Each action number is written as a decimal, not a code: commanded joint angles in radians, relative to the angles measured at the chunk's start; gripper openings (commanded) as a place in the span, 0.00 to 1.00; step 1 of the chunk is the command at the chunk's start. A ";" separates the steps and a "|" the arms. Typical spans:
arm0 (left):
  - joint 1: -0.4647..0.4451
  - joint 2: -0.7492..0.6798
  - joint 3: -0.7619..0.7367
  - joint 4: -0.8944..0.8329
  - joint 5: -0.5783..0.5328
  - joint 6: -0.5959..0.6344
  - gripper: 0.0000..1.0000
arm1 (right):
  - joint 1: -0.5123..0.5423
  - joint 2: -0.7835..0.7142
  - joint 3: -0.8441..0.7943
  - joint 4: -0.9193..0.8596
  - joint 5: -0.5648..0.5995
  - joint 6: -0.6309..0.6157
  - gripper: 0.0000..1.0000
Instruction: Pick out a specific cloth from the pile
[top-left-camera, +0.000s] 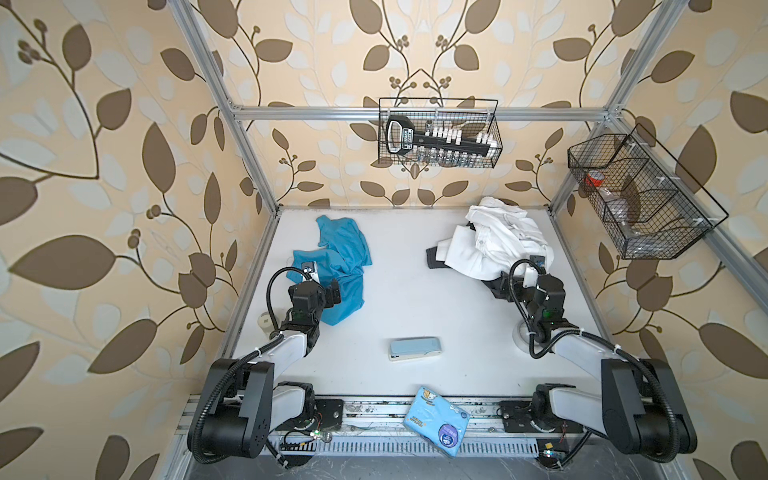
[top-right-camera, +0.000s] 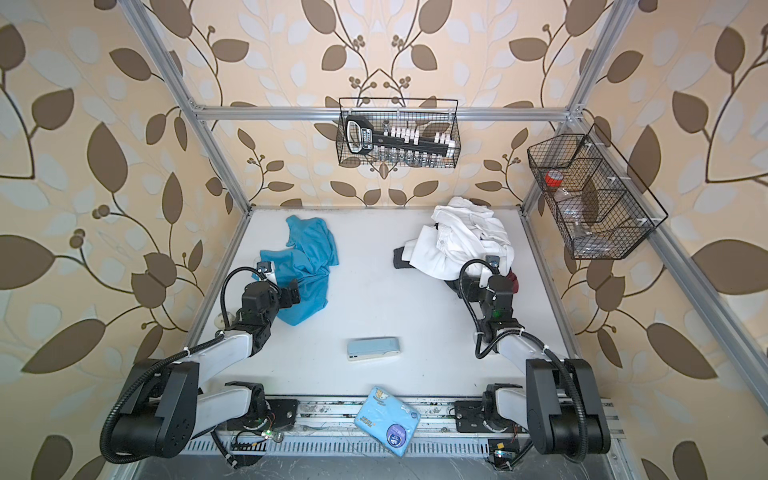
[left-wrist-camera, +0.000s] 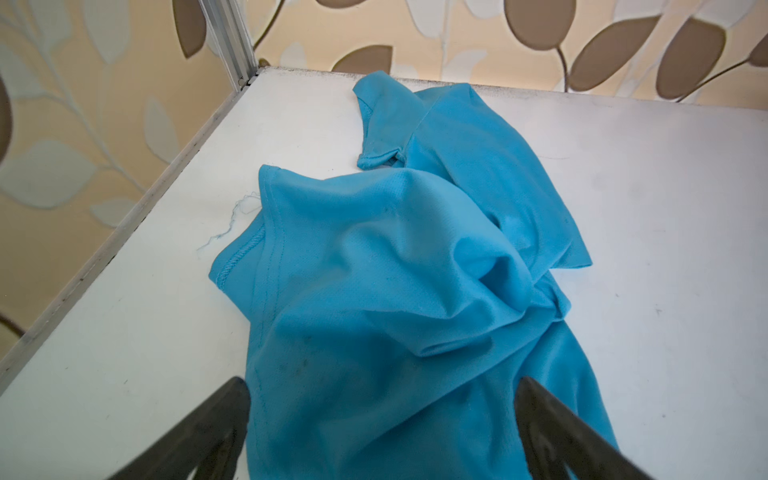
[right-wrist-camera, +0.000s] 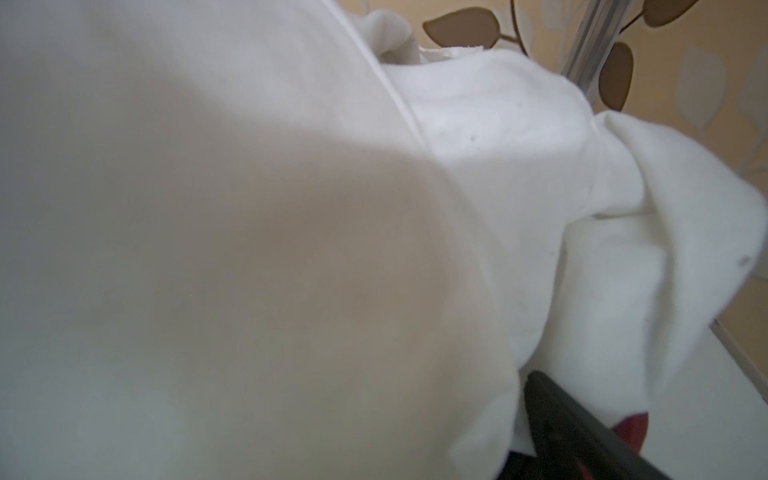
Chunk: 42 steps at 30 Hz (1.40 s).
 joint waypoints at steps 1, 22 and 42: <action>0.012 -0.003 0.000 0.062 0.024 0.005 0.99 | -0.010 0.043 -0.027 0.130 -0.007 0.014 1.00; 0.010 0.183 -0.103 0.465 0.087 0.042 0.99 | -0.035 0.231 -0.134 0.573 -0.103 0.009 0.99; 0.019 0.294 0.088 0.192 0.117 0.048 0.99 | -0.037 0.233 -0.113 0.529 -0.141 -0.006 1.00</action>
